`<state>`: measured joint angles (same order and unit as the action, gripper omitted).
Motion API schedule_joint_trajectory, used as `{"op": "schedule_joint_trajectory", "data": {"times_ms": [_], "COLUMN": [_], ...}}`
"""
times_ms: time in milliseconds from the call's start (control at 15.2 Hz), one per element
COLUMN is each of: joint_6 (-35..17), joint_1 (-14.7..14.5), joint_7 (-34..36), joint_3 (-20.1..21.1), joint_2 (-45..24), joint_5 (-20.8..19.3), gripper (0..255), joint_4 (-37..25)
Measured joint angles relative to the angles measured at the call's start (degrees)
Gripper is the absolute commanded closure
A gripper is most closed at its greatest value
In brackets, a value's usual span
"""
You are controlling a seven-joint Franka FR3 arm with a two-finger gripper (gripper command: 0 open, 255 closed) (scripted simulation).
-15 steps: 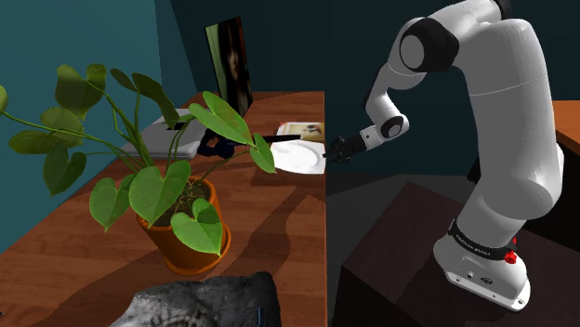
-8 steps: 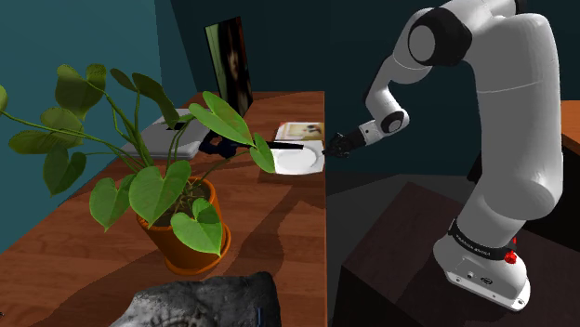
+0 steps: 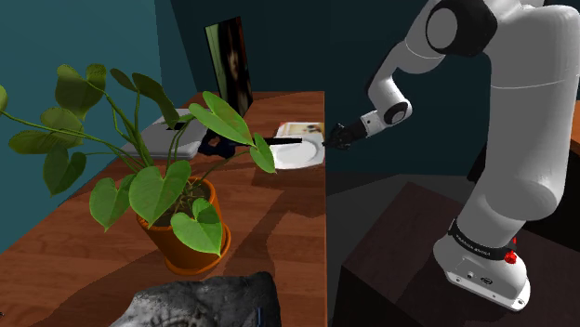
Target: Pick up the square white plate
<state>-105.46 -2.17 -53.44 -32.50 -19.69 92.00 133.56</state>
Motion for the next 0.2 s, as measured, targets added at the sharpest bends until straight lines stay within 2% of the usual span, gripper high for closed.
{"op": "schedule_joint_trajectory", "data": {"times_ms": [198], "joint_6": [-0.91], "joint_1": [-0.57], "joint_7": [1.62], "joint_3": [-0.45], "joint_2": [2.46], "joint_5": [-1.23], "gripper": [255], "joint_4": [0.58]}}
